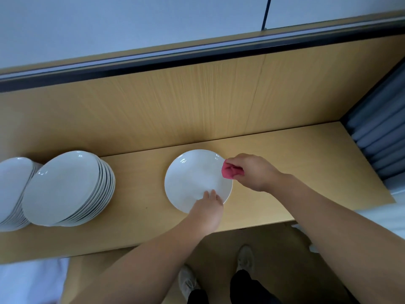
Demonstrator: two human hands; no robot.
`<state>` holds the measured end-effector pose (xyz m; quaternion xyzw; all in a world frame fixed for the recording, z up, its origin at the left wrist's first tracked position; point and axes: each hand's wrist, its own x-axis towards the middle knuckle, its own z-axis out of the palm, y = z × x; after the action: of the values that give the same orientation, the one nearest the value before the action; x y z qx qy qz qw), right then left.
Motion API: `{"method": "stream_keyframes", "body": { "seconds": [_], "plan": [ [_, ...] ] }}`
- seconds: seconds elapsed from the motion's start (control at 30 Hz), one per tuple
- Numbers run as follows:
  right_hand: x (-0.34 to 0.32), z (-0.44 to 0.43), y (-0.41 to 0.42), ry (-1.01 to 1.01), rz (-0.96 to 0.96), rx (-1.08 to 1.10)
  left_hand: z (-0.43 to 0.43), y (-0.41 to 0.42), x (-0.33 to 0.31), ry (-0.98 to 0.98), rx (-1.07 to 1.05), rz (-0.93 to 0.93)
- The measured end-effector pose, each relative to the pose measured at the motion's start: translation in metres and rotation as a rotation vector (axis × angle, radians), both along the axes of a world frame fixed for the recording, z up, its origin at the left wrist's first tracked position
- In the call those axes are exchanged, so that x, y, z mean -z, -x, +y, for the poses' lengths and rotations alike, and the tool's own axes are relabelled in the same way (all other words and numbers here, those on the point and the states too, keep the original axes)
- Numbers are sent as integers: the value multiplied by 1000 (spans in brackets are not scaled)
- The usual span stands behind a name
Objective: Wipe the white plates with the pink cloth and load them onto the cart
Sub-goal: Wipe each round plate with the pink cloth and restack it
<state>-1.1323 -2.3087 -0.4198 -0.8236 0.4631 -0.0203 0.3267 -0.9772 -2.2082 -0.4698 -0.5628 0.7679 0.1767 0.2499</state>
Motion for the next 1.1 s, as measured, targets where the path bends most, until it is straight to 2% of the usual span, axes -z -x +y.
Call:
{"method": "stream_keyframes", "body": {
  "seconds": [0.17,0.37,0.57,0.7,0.8,1.1],
  "plan": [
    [-15,-3,1,50,-54,13,-8,-2,-28,103,-58,73],
    [-51,-15,-3,144,-124,19,-26,-17,-75,238,-238,162],
    [-90,-24,-10,243,-179,4,-43,-32,-110,372,-539,425],
    [-110,-28,-20,262,-157,-4,-47,-44,-122,343,-776,650],
    [-113,-30,-32,277,-121,-38,-47,-54,-120,311,-862,770],
    [-86,-36,-74,235,-80,-124,-37,-87,-114,339,-963,814]
  ]
}}
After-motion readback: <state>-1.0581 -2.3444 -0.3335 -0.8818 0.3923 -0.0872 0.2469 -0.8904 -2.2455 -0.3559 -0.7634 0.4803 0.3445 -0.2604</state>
